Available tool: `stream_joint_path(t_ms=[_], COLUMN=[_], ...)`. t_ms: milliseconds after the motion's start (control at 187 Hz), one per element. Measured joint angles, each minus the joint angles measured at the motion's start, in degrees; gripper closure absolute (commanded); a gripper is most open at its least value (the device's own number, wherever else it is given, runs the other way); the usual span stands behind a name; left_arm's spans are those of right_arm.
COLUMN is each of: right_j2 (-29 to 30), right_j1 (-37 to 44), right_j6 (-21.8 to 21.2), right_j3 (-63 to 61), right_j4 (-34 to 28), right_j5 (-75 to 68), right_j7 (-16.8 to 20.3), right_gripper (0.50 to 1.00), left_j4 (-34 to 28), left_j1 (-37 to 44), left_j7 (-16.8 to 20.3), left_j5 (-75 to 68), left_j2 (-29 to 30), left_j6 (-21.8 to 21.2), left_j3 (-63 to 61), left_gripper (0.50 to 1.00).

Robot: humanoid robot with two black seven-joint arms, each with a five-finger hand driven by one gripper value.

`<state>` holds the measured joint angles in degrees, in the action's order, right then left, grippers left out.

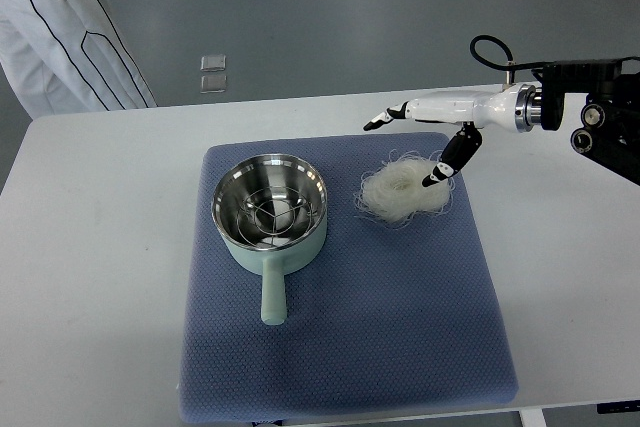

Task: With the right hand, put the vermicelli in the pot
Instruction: 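Reach the right hand over the white vermicelli bundle and lower it, then close the right hand fingers around the vermicelli bundle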

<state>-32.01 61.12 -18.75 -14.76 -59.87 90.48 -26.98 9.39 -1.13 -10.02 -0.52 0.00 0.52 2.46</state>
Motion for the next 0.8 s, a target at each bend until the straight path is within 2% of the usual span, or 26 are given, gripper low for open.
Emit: stream_joint_path(t_ms=[236,595,798], right_j2=[1.78,4.58,5.9], right_j1=[2.07,0.35,-0.1], right_j6=[0.19,2.79,3.34], right_j3=[5.17,6.01,6.0], right_j4=[0.08,4.44,7.22], right_j5=[6.74,7.32,7.08], right_j7=[0.78,4.65,5.01], right_gripper=[0.574,0.581,0.593], left_j4=[-0.03,-0.03,-0.03], left_j1=[0.0,0.03,0.01], left_j7=[0.0,0.0,0.0], left_j5=[0.0,0.0,0.0], left_j2=[0.0,0.0,0.0], left_j6=[0.0,0.0,0.0], left_j3=[0.0,0.0,0.0], left_gripper=[0.5,0.5,0.5])
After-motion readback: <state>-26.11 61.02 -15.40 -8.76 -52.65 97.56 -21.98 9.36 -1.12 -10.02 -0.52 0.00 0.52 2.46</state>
